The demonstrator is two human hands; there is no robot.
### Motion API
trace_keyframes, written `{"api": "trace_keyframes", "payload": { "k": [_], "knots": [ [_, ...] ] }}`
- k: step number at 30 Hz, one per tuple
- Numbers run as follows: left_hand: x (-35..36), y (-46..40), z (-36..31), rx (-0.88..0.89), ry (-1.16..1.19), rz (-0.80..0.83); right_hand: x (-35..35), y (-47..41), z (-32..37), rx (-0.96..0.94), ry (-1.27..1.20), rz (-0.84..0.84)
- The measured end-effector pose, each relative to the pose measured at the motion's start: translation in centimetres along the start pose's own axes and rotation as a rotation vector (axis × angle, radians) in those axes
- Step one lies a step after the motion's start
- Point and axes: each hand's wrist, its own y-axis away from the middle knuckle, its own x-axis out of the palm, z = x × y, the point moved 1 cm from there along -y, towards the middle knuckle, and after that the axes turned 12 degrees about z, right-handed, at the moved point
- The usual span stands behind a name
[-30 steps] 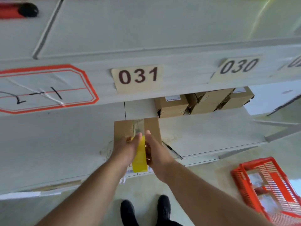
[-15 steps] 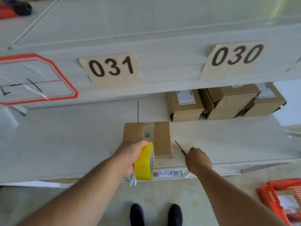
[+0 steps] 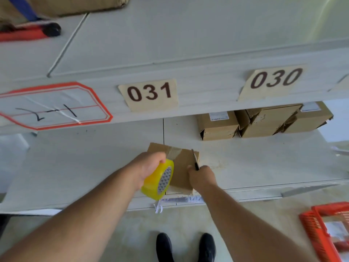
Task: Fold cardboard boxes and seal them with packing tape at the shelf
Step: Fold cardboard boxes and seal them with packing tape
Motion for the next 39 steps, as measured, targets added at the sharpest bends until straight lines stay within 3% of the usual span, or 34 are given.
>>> {"api": "trace_keyframes", "payload": {
  "k": [3,7,17,23,32,39],
  "knots": [
    [-1.4,-0.4,-0.7,-0.011,-0.134,-0.052,2.7,1.1,-0.8,0.068,-0.15,0.0],
    [-1.6,-0.5,1.5,-0.029,-0.314,0.007,3.3,0.7,-0.9,0.126,-0.213,-0.002],
    [-1.9,-1.0,1.5,0.104,0.069,0.126,3.5,0.4,-0.8,0.143,-0.204,0.021],
    [-2.0,-1.5,0.7,0.027,-0.045,0.191,3.9,0.4,-1.1,0.137,-0.188,0.0],
    [-3.0,-2.3,2.1,-0.044,0.057,0.329,3.7,0.2,-1.2,0.135,-0.147,-0.009],
    [-2.4,-2.4,2.2,0.163,0.3,0.266,3.7,0.1,-1.2,0.131,-0.168,0.013]
  ]
}}
